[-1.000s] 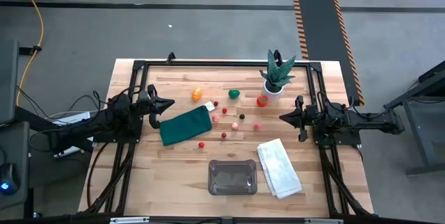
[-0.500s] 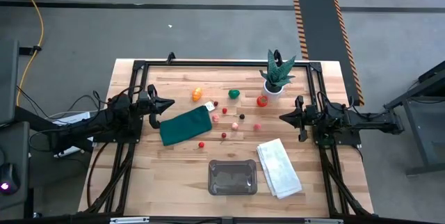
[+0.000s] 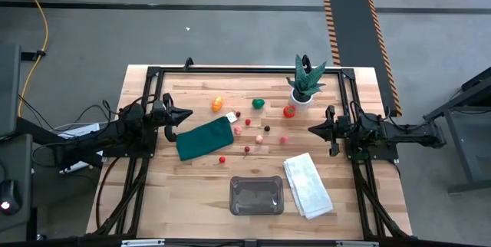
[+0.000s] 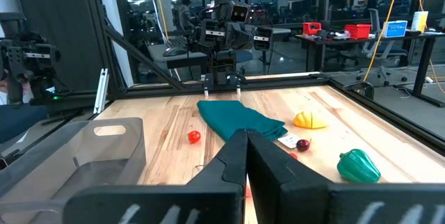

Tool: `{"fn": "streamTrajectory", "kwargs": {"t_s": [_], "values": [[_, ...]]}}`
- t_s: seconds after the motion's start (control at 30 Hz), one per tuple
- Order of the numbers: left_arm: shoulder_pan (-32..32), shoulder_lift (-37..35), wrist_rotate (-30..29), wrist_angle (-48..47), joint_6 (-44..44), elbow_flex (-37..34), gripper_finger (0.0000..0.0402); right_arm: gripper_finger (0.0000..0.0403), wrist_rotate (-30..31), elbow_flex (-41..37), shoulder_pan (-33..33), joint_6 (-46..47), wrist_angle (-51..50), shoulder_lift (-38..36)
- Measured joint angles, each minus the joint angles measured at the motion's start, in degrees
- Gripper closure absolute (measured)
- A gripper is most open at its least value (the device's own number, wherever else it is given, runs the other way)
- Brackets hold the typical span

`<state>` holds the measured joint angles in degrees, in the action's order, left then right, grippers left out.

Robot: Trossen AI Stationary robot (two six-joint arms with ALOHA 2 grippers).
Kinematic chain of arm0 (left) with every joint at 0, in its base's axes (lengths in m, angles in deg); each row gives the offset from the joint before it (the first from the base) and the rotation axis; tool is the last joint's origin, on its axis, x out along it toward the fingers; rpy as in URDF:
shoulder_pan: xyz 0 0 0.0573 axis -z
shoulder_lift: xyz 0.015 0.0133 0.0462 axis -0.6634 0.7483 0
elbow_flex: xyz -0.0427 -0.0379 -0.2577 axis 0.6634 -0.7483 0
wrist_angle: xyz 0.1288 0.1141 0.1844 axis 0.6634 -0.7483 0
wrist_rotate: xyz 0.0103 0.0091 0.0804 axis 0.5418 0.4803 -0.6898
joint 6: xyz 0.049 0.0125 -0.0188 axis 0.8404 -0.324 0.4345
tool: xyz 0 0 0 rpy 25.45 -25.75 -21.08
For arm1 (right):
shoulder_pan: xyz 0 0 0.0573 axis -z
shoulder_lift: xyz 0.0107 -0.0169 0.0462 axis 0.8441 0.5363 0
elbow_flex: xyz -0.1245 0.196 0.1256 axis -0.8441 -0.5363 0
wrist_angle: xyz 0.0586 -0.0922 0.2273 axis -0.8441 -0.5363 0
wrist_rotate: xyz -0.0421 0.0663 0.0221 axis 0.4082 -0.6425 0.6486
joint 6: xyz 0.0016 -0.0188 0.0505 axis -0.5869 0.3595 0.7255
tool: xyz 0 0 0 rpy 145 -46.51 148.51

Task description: Pick and placing Produce into tupperware

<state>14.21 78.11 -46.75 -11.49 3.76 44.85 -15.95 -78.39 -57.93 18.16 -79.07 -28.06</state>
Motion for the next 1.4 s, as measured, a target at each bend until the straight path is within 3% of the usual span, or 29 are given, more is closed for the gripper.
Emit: {"fn": "streamTrajectory", "kwargs": {"t_s": [0.27, 0.53, 0.6, 0.83, 0.93, 1.17, 1.33, 1.4], "values": [[0.0, 0.0, 0.0, 0.0, -0.4, 0.0, 0.0401, 0.0402, 0.0, 0.0, 0.0, 0.0, 0.0, 0.0], [0.0, 0.0, 0.0, 0.0, -14.5, 0.0, 0.0401, 0.0402, 0.1, 0.0, 0.0, 2.2, 0.4, 0.0], [0.0, 0.0, 0.0, 0.0, -17.7, 0.0, 0.0401, 0.0402, 0.1, 0.0, 0.0, 7.8, 1.6, 0.0], [0.0, 0.0, 0.0, 0.0, -34.7, 0.0, 0.0401, 0.0402, 0.1, 0.0, 0.0, 40.2, 11.3, 0.0], [0.0, 0.0, 0.0, 0.0, -40.2, 0.0, 0.0401, 0.0402, 1.9, 0.0, 0.0, 46.3, 12.9, 0.0], [0.0, 0.0, 0.0, 0.0, -43.1, 0.0, 0.0401, 0.0402, 7.8, 0.0, 0.0, 57.8, 13.8, 0.0], [0.0, 0.0, 0.0, 0.0, -49.3, 0.0, 0.0401, 0.0402, 18.4, 0.0, 0.0, 74.5, 5.3, 0.0], [0.0, 0.0, 0.0, 0.0, -49.7, 0.0, 0.0401, 0.0402, 20.2, 0.0, 0.0, 76.4, 3.9, 0.0]]}}
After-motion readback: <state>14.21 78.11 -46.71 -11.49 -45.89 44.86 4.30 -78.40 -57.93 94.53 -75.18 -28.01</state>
